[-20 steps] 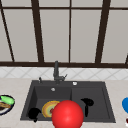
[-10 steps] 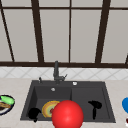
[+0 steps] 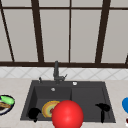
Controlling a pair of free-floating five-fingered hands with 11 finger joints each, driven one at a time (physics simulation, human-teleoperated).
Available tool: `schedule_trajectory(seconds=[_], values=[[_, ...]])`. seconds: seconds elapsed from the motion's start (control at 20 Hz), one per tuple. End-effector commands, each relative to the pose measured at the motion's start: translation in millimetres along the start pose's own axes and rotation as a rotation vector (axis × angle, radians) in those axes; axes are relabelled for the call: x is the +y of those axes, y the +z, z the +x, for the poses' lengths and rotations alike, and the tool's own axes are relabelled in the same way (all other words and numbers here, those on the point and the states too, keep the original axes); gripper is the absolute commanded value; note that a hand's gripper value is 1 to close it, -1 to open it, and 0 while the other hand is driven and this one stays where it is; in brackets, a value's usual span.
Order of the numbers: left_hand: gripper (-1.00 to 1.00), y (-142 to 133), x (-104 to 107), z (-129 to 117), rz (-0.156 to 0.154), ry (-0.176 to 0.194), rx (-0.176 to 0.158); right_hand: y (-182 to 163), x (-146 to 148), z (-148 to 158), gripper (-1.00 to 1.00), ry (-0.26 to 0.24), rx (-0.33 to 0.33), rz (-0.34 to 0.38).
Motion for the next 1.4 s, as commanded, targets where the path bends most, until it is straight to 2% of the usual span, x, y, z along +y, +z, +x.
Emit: schedule_trajectory(seconds=[0.0, 0.35, 0.5, 1.05, 1.1, 1.15, 1.25, 1.35], values=[[0.00, 0.0, 0.0, 0.0, 0.000, 0.000, 0.000, 24.5, -4.2, -16.0, -1.00, 0.047, 0.033, -0.001], [0.00, 0.0, 0.0, 0.0, 0.000, 0.000, 0.000, 62.9, -13.5, -47.8, -1.00, 0.100, 0.061, -0.019], [0.00, 0.0, 0.0, 0.0, 0.000, 0.000, 0.000, 66.8, -12.6, -61.9, -1.00, 0.128, 0.076, -0.002], [0.00, 0.0, 0.0, 0.0, 0.000, 0.000, 0.000, 81.7, -17.6, -106.0, -1.00, 0.287, 0.180, 0.012], [0.00, 0.0, 0.0, 0.0, 0.000, 0.000, 0.000, 80.6, -17.3, -112.1, -1.00, 0.289, 0.177, 0.018], [0.00, 0.0, 0.0, 0.0, 0.000, 0.000, 0.000, 80.9, -17.4, -119.7, -1.00, 0.271, 0.158, 0.032], [0.00, 0.0, 0.0, 0.0, 0.000, 0.000, 0.000, 84.7, -23.0, -133.9, -1.00, 0.236, 0.130, 0.016], [0.00, 0.0, 0.0, 0.0, 0.000, 0.000, 0.000, 86.0, -25.5, -145.6, -1.00, 0.221, 0.124, 0.011]])
